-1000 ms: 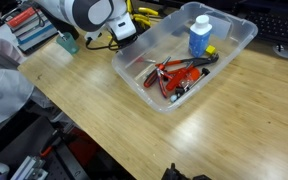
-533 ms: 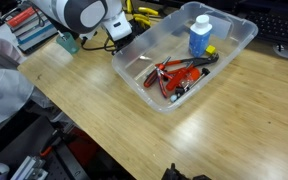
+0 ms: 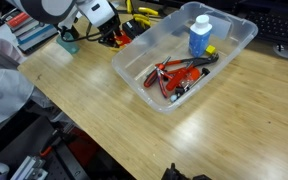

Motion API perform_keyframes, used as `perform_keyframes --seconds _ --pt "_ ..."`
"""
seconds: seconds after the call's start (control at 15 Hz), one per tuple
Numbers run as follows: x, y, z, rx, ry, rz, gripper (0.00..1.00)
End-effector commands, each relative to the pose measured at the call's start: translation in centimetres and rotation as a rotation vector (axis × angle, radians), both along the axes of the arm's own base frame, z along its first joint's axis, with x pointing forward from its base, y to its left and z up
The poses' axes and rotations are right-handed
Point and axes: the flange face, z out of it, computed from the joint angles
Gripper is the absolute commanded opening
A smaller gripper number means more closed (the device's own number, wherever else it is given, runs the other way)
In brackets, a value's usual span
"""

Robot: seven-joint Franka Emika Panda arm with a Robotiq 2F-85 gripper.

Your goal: Put the scissors inside the plastic container

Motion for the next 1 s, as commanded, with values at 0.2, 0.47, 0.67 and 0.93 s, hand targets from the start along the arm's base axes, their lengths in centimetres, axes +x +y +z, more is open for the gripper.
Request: perform_keyframes --seconds 0.2,0.47,0.67,0.93 --pt "-2.0 1.8 4.8 0.054 -0.208 0.130 0.23" --pt "-3.1 1.4 7.1 0.046 -0.293 0.160 0.23" --pt "-5.4 -0.5 7.5 0.005 -0.328 0.090 0.23" --pt "-7.6 -5.2 6.5 -0.042 -0.361 -0.025 0.23"
